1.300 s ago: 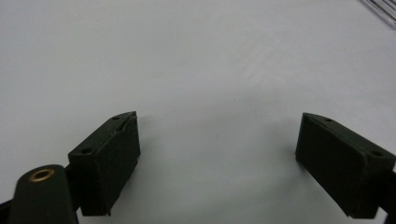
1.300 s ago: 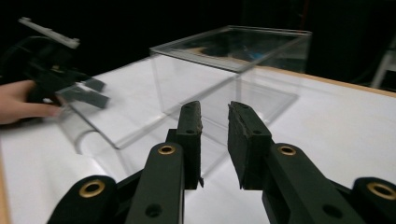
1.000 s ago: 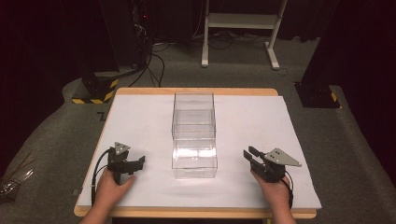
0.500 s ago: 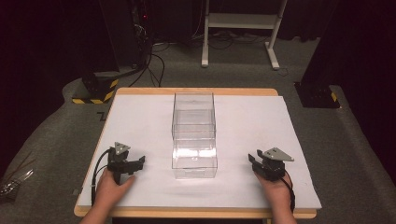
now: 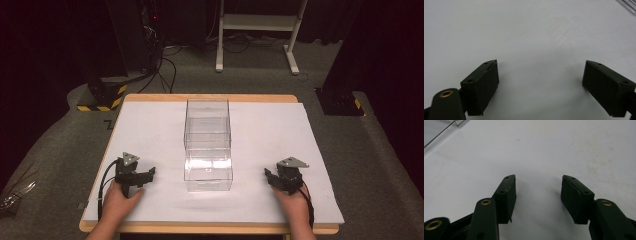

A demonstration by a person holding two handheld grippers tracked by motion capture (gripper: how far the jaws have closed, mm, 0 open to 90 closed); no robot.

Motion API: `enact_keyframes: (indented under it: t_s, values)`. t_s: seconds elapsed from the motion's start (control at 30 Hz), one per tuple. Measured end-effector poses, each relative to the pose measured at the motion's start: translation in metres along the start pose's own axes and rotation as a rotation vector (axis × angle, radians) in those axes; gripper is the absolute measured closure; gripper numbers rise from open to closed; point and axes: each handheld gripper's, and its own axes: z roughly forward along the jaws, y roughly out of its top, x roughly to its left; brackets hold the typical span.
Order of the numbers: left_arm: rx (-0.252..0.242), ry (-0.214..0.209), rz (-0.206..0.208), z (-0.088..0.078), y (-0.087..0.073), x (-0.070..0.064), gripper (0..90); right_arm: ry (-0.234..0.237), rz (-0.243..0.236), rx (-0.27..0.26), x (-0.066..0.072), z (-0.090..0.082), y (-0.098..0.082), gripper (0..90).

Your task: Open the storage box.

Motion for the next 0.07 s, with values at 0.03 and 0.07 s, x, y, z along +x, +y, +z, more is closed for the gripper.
enact_keyframes:
  t_s: [0.03, 0.07]
  values:
    - [0.0, 0.001, 0.002, 0.0, 0.0, 0.0001, 13.9, 0.0, 0.0, 0.0, 0.0, 0.0, 0.0, 46.0]
    - [-0.001, 0.002, 0.0, 0.0, 0.0, 0.0, 13.9, 0.0, 0.0, 0.001, 0.0, 0.0001, 0.0, 46.0]
